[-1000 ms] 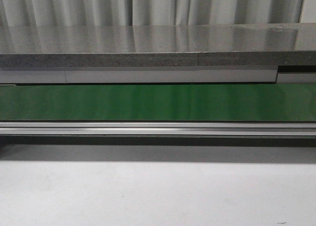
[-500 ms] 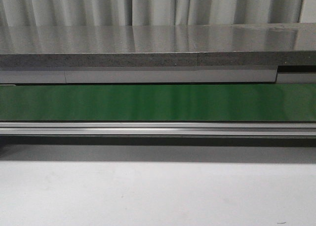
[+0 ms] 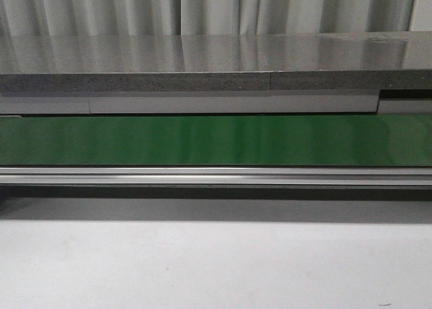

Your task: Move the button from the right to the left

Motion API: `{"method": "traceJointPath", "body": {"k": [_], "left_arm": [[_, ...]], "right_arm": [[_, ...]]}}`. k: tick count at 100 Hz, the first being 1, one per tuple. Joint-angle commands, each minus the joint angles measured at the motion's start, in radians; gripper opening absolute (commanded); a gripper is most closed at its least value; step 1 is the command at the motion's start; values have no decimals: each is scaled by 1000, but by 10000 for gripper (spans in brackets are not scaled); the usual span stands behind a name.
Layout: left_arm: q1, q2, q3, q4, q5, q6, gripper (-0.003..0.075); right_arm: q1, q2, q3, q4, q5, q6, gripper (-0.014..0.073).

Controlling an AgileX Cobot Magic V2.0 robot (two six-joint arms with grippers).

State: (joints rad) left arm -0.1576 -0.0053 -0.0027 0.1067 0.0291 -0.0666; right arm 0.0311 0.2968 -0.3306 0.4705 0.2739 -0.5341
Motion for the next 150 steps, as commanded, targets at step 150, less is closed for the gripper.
{"method": "traceJointPath", "body": {"k": [150], "left_arm": [[-9, -37, 40, -9, -88, -3, 5]], "right_arm": [[4, -323, 333, -500, -281, 565, -60]]}}
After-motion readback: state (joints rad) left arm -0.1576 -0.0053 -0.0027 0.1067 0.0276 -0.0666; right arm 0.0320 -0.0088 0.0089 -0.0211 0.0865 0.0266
